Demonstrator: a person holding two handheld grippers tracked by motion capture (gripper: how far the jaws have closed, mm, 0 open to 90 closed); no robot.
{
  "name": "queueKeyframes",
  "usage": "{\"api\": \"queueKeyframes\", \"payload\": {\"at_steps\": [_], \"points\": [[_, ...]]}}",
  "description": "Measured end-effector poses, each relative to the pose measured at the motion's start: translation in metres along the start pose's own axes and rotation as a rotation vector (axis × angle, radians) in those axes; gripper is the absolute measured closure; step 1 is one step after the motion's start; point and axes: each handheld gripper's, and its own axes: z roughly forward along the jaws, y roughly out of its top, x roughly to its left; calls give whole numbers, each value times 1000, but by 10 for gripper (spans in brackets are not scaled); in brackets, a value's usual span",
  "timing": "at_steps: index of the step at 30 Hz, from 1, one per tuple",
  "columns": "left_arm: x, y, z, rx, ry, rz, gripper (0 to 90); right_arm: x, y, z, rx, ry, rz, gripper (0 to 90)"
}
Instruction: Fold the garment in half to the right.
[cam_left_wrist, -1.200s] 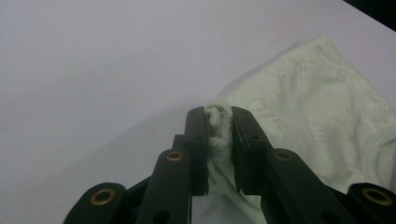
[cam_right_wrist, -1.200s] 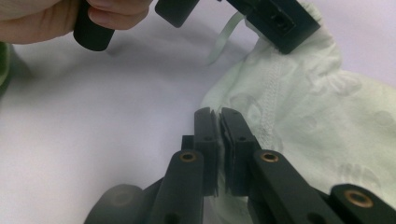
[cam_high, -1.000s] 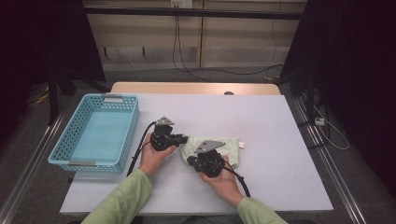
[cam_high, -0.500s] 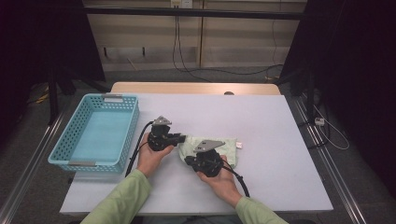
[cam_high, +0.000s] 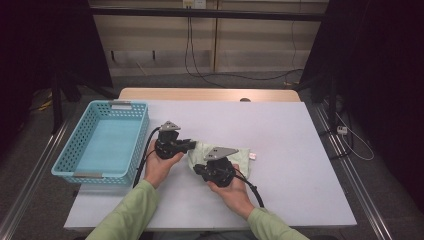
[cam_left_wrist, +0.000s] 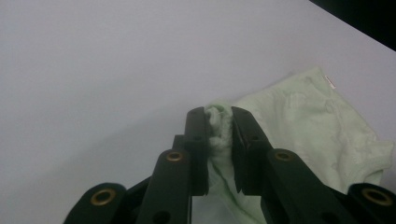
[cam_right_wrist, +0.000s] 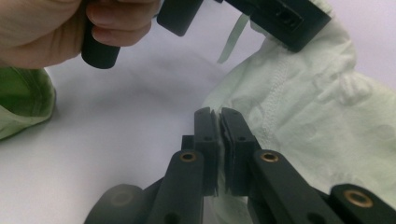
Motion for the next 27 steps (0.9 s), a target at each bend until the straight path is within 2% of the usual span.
{"api": "queueKeyframes", "payload": {"at_steps": [4, 6, 12, 17, 21, 27], "points": [[1, 2, -4, 1, 10, 7, 781, 1, 5, -2, -15, 7, 3, 867], [2, 4, -6, -1, 19, -10, 781, 1, 7, -2, -22, 11, 5, 867], [3, 10, -13, -8, 28, -8, 781, 4, 14, -1, -41, 21, 6, 867], [5, 6, -9, 9, 54, -19, 782, 4, 15, 2, -46, 26, 7, 868], [5, 5, -4, 20, 51, -30, 781, 3, 11, 4, -31, 25, 12, 867], [2, 5, -3, 22, 56, -33, 780, 1, 8, -2, -50, 26, 19, 867]]}}
